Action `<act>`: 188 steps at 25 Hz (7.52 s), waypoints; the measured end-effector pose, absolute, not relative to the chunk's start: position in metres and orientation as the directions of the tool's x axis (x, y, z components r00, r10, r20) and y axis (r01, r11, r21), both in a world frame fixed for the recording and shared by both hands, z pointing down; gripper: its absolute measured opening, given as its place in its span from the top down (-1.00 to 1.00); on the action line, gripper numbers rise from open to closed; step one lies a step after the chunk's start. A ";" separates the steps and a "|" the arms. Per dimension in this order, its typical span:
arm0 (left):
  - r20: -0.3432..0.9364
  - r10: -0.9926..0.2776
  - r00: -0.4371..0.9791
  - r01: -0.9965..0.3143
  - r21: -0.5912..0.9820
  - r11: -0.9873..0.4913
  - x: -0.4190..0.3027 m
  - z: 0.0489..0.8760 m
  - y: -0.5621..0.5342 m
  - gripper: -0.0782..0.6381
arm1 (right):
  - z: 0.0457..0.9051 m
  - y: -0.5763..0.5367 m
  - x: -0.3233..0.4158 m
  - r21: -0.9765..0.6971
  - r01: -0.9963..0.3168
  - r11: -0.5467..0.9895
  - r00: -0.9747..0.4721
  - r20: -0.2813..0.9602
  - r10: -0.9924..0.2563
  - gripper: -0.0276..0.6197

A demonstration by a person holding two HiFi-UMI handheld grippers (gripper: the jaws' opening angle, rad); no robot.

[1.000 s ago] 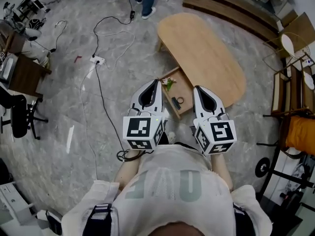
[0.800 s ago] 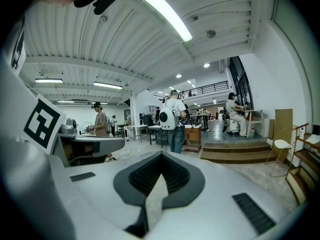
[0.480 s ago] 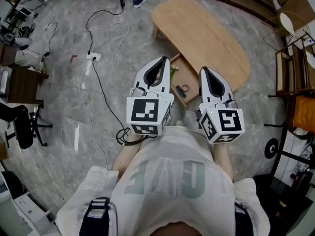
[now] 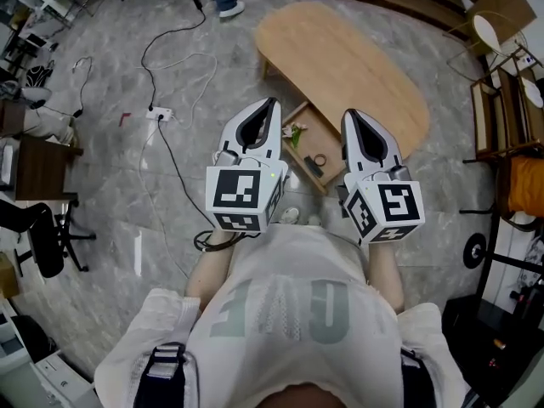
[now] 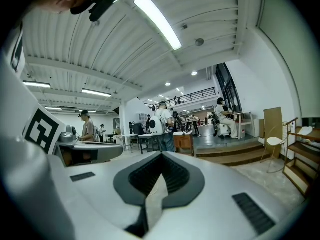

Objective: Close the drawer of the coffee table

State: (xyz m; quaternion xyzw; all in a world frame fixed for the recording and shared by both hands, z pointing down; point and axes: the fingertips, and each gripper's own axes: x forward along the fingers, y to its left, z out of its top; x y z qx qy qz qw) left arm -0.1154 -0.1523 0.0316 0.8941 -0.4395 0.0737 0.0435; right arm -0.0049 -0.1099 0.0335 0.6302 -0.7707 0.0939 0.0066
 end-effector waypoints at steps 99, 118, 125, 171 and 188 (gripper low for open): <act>0.986 -0.036 0.162 0.870 -0.160 -0.466 -0.026 0.731 -0.105 0.57 | 0.555 -0.076 -0.006 -0.333 -0.919 0.210 -0.385 0.653 -0.652 0.90; 0.983 0.002 0.182 0.883 -0.163 -0.440 -0.020 0.697 -0.104 0.59 | 0.545 -0.071 0.015 -0.339 -0.925 0.174 -0.362 0.642 -0.676 0.90; 0.980 -0.013 0.200 0.869 -0.184 -0.460 -0.004 0.672 -0.105 0.59 | 0.524 -0.074 0.015 -0.348 -0.921 0.176 -0.367 0.618 -0.695 0.90; 0.862 -0.329 0.385 -0.432 -0.146 -0.890 0.085 0.660 -0.193 0.38 | 0.517 -0.056 0.059 -0.423 -0.903 0.069 -0.335 0.597 -0.729 0.90; 0.847 -0.310 0.433 -0.445 -0.098 -0.890 0.082 0.663 -0.205 0.76 | 0.528 -0.056 0.065 -0.443 -0.893 0.075 -0.356 0.597 -0.719 0.90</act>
